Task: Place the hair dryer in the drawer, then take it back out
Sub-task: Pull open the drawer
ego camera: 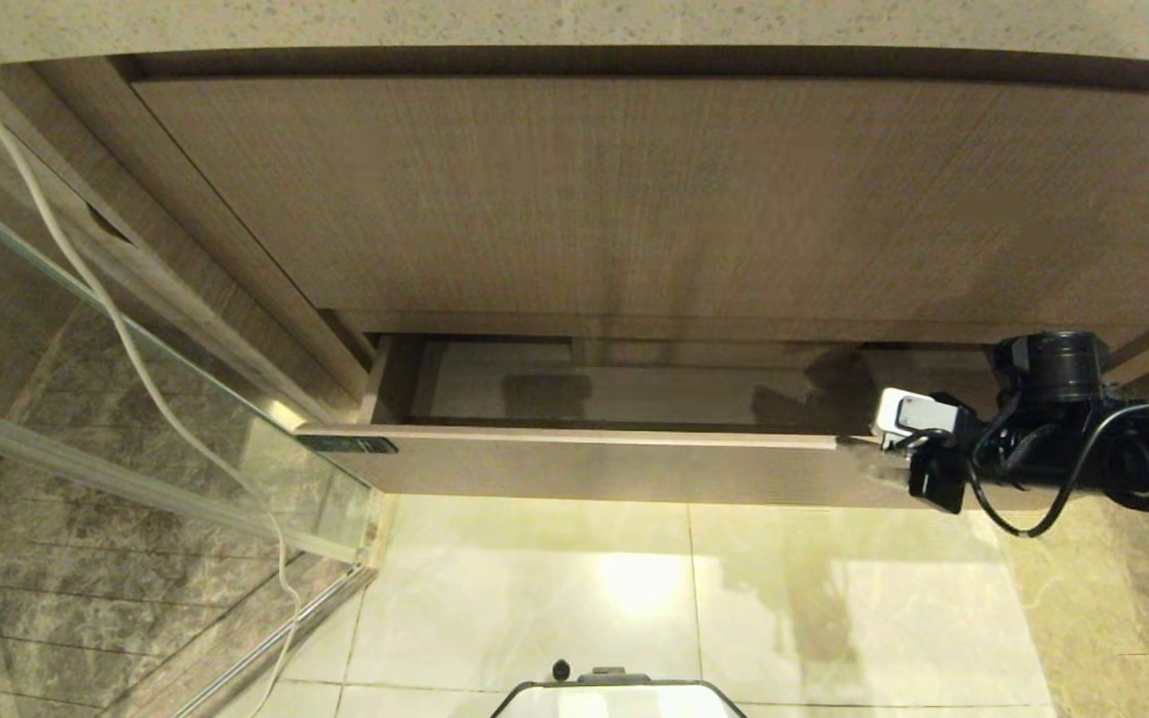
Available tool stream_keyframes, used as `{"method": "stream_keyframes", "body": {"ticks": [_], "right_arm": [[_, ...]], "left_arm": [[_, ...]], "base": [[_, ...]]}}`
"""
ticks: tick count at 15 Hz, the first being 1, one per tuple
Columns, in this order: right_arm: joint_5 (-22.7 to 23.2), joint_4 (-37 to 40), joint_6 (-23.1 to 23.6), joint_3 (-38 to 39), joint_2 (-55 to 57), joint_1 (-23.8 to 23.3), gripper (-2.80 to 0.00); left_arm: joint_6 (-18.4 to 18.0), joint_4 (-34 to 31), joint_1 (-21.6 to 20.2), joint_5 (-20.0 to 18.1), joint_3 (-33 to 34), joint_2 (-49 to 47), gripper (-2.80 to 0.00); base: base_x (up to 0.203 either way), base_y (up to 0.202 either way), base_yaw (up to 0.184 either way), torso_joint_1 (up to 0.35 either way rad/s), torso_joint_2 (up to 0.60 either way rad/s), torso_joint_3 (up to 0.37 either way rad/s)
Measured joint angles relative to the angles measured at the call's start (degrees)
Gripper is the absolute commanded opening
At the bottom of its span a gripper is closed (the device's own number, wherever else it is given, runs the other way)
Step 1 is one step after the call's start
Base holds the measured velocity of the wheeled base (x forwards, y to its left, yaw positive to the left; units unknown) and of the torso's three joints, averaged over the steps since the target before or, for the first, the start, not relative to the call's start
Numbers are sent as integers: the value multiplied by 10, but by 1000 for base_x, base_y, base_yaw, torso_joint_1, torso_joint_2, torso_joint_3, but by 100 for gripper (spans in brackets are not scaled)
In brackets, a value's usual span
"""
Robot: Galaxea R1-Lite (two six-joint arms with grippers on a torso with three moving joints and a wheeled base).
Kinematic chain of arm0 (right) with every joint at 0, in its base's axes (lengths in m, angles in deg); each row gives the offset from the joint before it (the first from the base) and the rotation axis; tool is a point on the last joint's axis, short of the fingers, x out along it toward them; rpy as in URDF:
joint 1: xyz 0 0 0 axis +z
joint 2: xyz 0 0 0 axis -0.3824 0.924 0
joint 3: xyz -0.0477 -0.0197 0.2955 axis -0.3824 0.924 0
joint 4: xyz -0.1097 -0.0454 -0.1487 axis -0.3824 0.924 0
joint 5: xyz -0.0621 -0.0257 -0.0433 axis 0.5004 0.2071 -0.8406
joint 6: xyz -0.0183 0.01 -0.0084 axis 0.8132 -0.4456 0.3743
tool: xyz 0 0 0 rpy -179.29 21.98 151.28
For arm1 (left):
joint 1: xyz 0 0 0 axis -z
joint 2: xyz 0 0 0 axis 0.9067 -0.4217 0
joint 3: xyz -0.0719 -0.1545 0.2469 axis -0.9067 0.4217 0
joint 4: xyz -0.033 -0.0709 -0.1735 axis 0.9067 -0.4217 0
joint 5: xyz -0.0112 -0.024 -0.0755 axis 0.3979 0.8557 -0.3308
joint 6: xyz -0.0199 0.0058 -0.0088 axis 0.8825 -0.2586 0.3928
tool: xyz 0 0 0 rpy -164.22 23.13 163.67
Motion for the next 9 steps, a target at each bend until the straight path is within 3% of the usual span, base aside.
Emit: {"method": "stream_keyframes", "body": {"ticks": [4, 9], "right_arm": [[6, 28, -18, 6, -13, -5, -280], [25, 231, -88, 45, -196, -35, -280]], "left_arm": [[0, 0, 0, 0, 0, 0, -280], [0, 0, 0, 0, 0, 0, -280]], "base": [[0, 0, 0, 0, 0, 0], [0, 0, 0, 0, 0, 0]]}}
